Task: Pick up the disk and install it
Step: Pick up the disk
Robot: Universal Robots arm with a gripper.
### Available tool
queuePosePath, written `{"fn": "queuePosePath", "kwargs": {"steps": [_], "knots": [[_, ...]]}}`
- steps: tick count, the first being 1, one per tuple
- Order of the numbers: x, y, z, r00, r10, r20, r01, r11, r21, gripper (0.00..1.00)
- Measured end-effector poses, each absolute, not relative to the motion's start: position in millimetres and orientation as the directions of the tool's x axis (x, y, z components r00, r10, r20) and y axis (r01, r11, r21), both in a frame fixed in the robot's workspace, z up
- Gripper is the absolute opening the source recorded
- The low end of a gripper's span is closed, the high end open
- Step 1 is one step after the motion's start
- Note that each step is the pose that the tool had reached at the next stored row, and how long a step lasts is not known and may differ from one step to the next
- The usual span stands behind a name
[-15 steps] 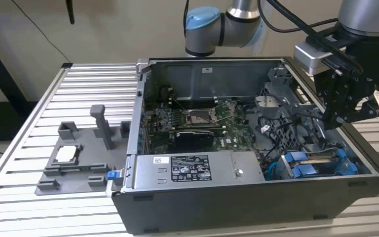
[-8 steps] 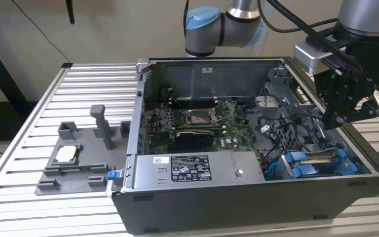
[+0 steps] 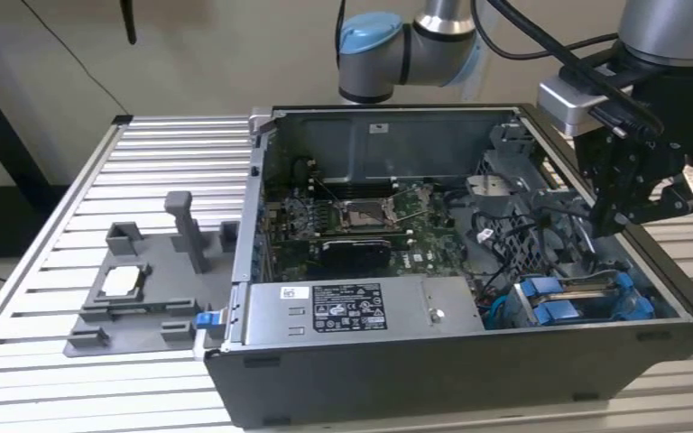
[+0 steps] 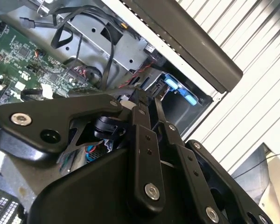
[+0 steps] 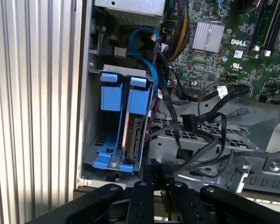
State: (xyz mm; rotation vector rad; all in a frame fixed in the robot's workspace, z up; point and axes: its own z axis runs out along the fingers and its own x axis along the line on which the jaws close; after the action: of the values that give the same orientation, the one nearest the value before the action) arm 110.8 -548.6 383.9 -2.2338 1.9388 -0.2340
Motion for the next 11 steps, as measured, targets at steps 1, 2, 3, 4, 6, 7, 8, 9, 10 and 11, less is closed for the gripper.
{"fn": "queuePosePath", "kwargs": {"steps": [1,2,3,4,6,7,8,9,10,11], "knots": [[111.5,-548.6,383.9,0.14,-0.99,0.005,-0.963,-0.137,-0.232,0.19],[112.7,-548.6,383.7,0.14,-0.99,0.004,-0.964,-0.137,-0.228,0.19],[114.2,-548.6,383.6,0.14,-0.99,0.004,-0.965,-0.137,-0.224,0.19],[115.9,-548.6,383.6,0.14,-0.99,0.004,-0.966,-0.138,-0.22,0.19],[119.5,-548.6,383.3,0.14,-0.99,0.003,-0.968,-0.138,-0.209,0.19],[121.3,-548.6,383.2,0.14,-0.99,0.002,-0.97,-0.138,-0.202,0.19],[123.2,-548.6,383.1,0.14,-0.99,0.001,-0.971,-0.138,-0.194,0.19],[124.9,-548.6,383.0,0.14,-0.99,0.001,-0.973,-0.138,-0.186,0.19],[126.3,-548.6,382.7,0.14,-0.99,0.0,-0.974,-0.138,-0.179,0.19],[127.6,-548.6,382.3,0.14,-0.99,-0.001,-0.975,-0.138,-0.172,0.19]]}}
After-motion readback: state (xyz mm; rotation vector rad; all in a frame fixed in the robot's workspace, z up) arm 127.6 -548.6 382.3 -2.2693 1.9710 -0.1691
